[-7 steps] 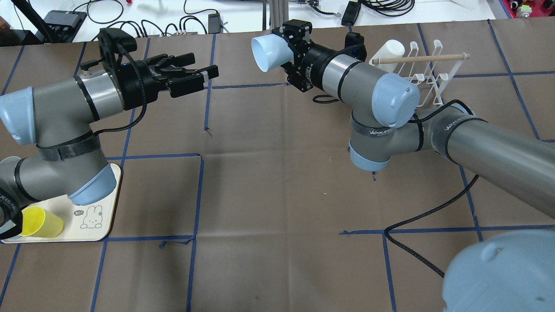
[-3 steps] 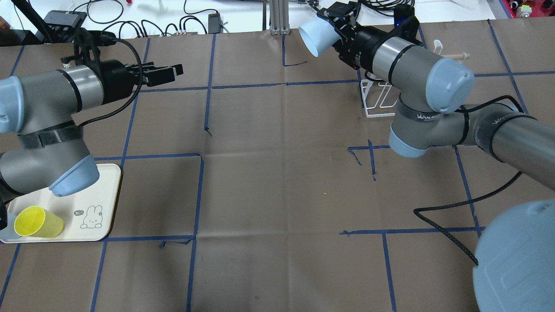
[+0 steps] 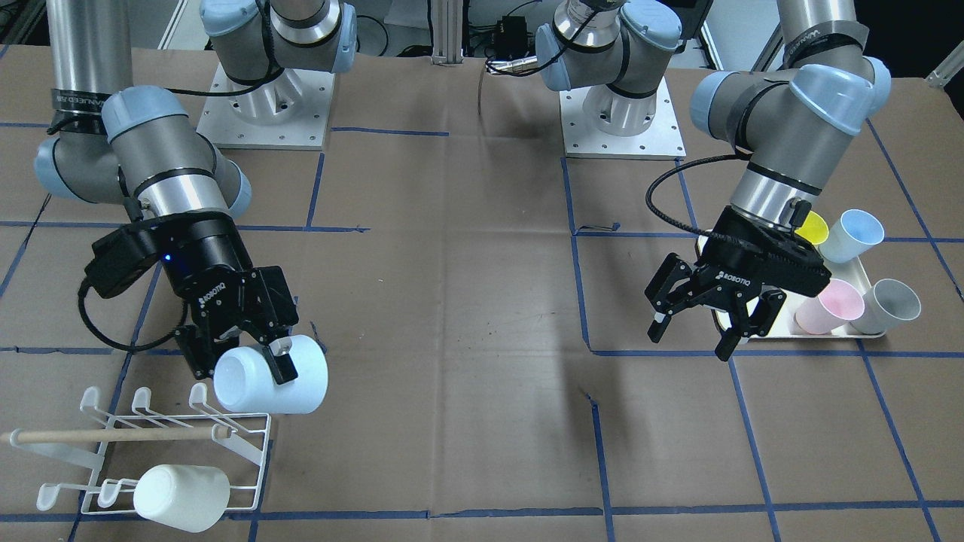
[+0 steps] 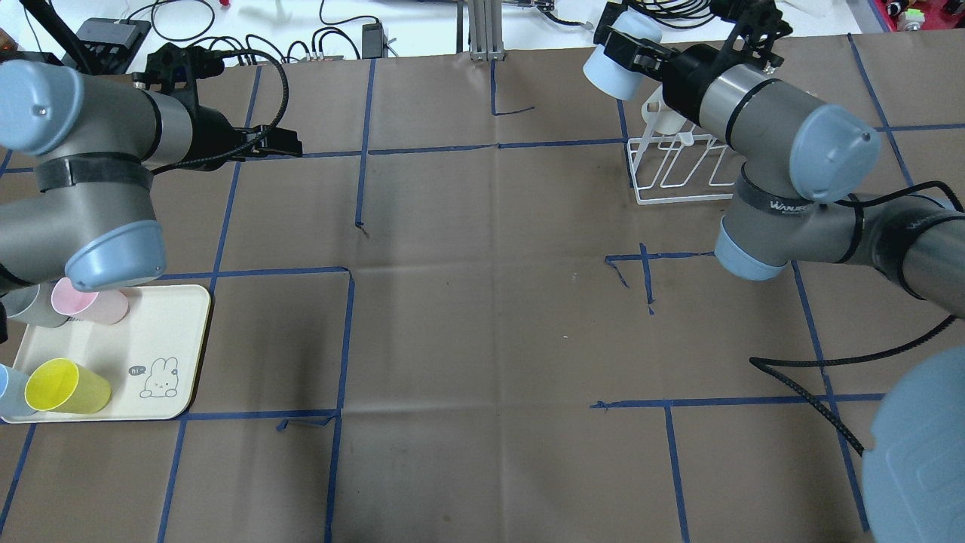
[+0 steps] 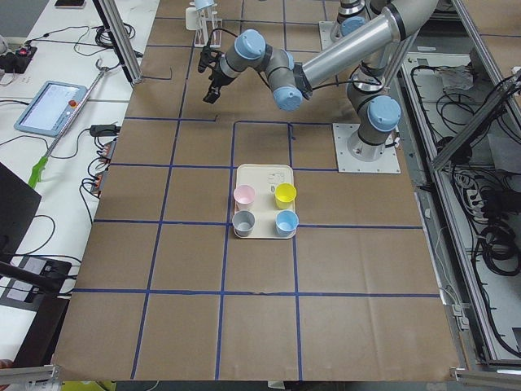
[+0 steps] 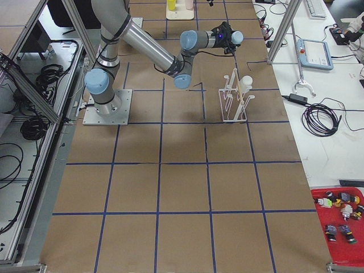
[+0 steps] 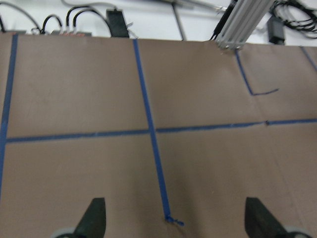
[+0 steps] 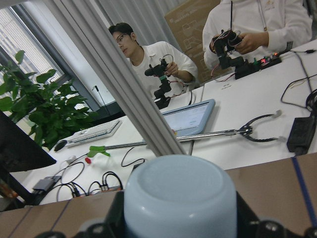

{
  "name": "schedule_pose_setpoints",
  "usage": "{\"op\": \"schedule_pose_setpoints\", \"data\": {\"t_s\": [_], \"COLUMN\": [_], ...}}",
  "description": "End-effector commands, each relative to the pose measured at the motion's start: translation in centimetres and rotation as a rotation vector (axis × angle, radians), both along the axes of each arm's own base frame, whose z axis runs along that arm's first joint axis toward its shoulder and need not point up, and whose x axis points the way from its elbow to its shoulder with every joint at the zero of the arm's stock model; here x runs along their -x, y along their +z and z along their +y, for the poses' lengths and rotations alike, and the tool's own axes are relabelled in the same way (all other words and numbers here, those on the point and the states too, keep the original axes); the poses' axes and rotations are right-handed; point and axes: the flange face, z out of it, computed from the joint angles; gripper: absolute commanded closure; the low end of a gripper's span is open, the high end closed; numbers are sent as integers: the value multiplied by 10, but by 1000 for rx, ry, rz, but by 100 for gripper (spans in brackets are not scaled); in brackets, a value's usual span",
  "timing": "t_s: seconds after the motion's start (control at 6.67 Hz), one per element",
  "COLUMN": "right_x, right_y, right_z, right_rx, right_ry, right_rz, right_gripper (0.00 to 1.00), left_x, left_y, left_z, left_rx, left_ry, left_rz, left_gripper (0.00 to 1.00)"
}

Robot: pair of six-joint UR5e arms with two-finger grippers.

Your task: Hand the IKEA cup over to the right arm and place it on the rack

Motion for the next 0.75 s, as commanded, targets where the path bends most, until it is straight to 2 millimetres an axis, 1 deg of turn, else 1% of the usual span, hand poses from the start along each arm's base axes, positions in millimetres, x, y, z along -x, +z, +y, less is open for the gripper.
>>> {"op": "schedule_pose_setpoints", "data": {"t_s": [0.0,0.15,0.3,0.45,0.6], "right_x": [58,79,98,110,114], "right_y": [-8,-10,-17,-15,-21], "right_z": [-5,-7,-13,-23,-37], "right_rx": [-12,-7,-3,47,66], "right_ry": [-345,-381,-373,-386,-388], "right_rz": [223,301,399,433,440], "right_gripper": [87,89,91,91,91], "left_x": [21,26,39,59,64], "left_y": [43,59,89,114,118], "left_z": [-12,-5,4,18,31], "left_rx": [-266,-366,-396,-401,-397], "left_ry": [24,30,21,-14,-23], "left_rz": [-154,-171,-184,-194,-189], "left_gripper": [1,1,1,1,1]}}
